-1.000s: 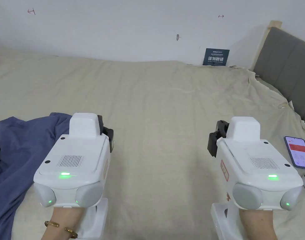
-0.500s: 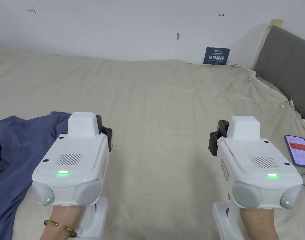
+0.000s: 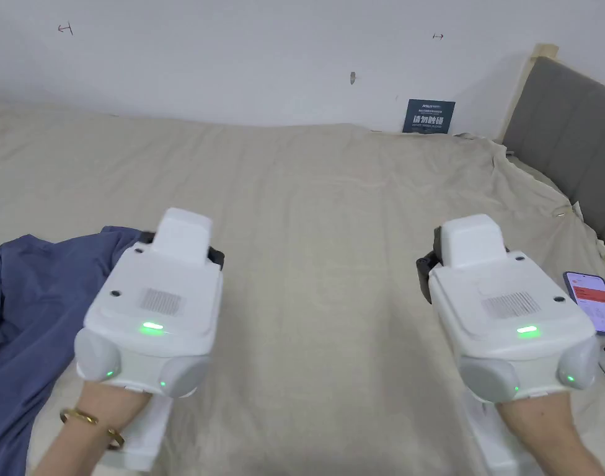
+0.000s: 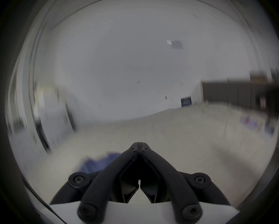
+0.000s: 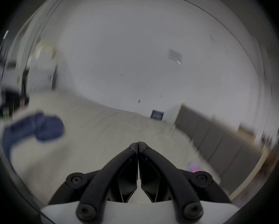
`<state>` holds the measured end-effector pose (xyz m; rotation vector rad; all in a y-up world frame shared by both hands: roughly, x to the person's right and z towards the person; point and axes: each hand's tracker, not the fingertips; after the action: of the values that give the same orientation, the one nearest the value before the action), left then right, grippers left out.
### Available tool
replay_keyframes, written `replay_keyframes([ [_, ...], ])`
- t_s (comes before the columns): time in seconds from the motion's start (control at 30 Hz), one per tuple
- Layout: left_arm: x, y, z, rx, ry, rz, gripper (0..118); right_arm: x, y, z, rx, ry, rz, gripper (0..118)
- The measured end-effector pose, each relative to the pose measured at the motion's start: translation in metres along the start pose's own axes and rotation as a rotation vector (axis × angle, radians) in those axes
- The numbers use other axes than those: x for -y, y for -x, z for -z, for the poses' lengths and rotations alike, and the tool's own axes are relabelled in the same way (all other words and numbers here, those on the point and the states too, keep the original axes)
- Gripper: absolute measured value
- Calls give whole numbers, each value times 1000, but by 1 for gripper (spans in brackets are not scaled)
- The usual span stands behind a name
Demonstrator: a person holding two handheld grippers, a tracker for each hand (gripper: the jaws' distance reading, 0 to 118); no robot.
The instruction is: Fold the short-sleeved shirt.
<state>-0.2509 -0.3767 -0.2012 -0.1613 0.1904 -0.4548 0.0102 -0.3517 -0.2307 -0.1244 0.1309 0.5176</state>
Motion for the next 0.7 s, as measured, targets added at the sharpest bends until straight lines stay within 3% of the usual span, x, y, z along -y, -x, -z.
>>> replay_keyframes([
  [0.13, 16, -34, 4, -76, -312, 1071, 0, -1, 38, 5, 67, -207, -904, 0],
  [0.2, 31, -42, -2, 27, -429, 1426, 0, 14, 49, 4, -2, -294, -1239, 0],
  [0.23, 38, -46, -6, 84, -478, 1527, 0, 23, 54, 2, -29, -328, -1379, 0],
  [0.3, 44, -54, -13, 164, -493, 1552, 0, 39, 56, -5, -87, -403, -1566, 0],
  [0.37, 44, -55, -19, 194, -479, 1496, 0, 44, 60, -10, -108, -425, -1589, 0],
  [0.4, 41, -57, -20, 196, -463, 1438, 0, 42, 60, -11, -102, -420, -1534, 0],
  [0.47, 27, -51, -18, 164, -396, 1233, 0, 28, 56, -10, -79, -339, -1239, 0],
  [0.57, -5, -35, -12, 114, -221, 664, 0, -6, 31, 4, -78, -81, -519, 0],
  [0.6, -17, -24, -5, 83, -160, 425, 0, -11, 16, 9, -60, -24, -245, 0],
  [0.7, -24, 3, 1, 38, -89, -96, 0, -6, -10, 11, -74, 14, 271, 0],
])
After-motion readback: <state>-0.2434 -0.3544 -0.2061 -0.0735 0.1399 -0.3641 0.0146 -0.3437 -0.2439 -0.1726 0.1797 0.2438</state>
